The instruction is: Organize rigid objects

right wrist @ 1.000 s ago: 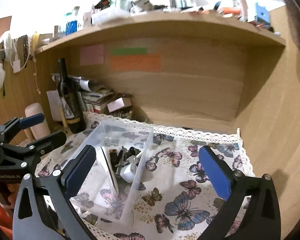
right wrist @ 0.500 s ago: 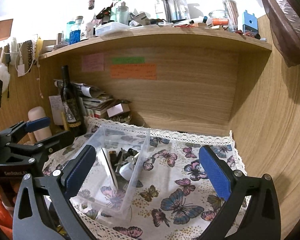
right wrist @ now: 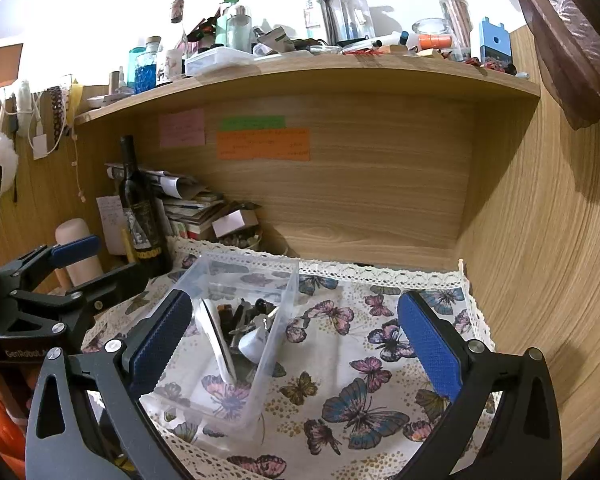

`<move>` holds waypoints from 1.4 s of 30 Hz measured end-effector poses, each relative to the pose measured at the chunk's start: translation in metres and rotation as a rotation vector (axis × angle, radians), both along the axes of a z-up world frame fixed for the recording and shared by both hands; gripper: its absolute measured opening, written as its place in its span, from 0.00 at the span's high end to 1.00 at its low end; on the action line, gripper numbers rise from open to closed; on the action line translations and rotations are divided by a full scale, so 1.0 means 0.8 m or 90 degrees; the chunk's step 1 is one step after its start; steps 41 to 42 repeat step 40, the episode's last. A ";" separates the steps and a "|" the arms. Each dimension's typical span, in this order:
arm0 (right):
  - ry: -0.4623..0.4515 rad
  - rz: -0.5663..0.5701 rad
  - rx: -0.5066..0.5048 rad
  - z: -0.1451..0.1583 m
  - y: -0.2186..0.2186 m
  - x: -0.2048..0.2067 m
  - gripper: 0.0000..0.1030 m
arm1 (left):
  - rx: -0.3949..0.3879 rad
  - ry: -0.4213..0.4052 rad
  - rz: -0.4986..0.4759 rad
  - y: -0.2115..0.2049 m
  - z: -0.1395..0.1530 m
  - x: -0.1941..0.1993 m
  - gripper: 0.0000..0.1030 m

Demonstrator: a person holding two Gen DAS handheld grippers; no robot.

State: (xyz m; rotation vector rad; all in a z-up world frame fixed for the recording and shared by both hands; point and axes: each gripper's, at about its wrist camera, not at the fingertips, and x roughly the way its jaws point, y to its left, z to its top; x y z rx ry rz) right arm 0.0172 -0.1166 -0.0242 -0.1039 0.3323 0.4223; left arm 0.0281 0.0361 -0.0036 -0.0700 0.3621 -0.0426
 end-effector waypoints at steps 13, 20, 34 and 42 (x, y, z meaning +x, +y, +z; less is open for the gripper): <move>-0.012 -0.005 0.000 0.005 0.002 -0.006 0.00 | 0.002 -0.016 -0.004 -0.003 0.005 -0.003 0.00; -0.018 -0.008 -0.003 0.005 0.003 -0.008 0.00 | 0.010 -0.028 -0.006 -0.006 0.007 -0.007 0.00; -0.023 -0.010 -0.002 0.008 0.007 -0.010 0.00 | -0.001 -0.025 -0.016 -0.006 0.006 -0.004 0.00; -0.020 -0.011 0.001 0.007 0.006 -0.009 0.00 | -0.001 -0.030 -0.017 -0.006 0.005 -0.002 0.00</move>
